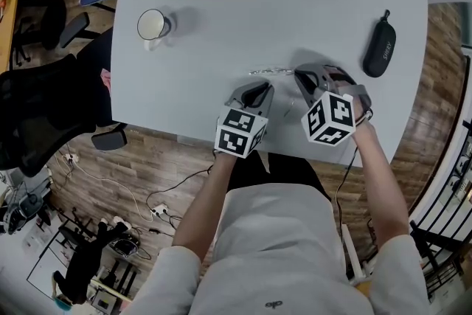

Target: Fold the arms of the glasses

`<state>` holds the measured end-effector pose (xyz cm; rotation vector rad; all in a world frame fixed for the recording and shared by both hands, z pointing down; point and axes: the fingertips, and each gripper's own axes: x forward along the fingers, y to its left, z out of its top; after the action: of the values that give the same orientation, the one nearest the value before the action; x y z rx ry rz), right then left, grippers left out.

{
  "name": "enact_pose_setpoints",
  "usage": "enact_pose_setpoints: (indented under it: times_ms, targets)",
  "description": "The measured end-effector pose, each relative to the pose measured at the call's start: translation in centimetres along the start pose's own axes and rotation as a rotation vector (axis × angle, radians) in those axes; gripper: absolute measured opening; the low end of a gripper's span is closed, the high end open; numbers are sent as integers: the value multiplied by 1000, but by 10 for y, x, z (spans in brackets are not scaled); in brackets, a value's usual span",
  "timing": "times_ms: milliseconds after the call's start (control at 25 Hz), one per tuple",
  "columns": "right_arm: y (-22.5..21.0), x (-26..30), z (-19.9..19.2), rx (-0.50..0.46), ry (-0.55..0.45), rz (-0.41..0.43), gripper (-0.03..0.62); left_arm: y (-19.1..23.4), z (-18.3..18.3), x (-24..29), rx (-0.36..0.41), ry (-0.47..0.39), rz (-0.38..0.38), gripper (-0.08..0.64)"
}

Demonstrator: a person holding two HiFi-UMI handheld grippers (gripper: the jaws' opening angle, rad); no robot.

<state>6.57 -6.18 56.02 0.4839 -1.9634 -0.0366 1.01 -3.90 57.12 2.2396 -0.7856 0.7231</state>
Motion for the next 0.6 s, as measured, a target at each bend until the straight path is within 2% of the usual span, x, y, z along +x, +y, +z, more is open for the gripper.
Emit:
enact_pose_setpoints:
  times_ms: [320, 480, 600]
  targets:
    - [0, 0, -1, 25, -8, -10, 15, -32, -11, -9, 38, -20, -99, 43]
    - [1, -1, -1, 23, -5, -10, 15, -44, -17, -11, 40, -19, -124, 49]
    - [1, -1, -1, 22, -4, -12, 15, -54, -21, -11, 52, -12, -148, 95]
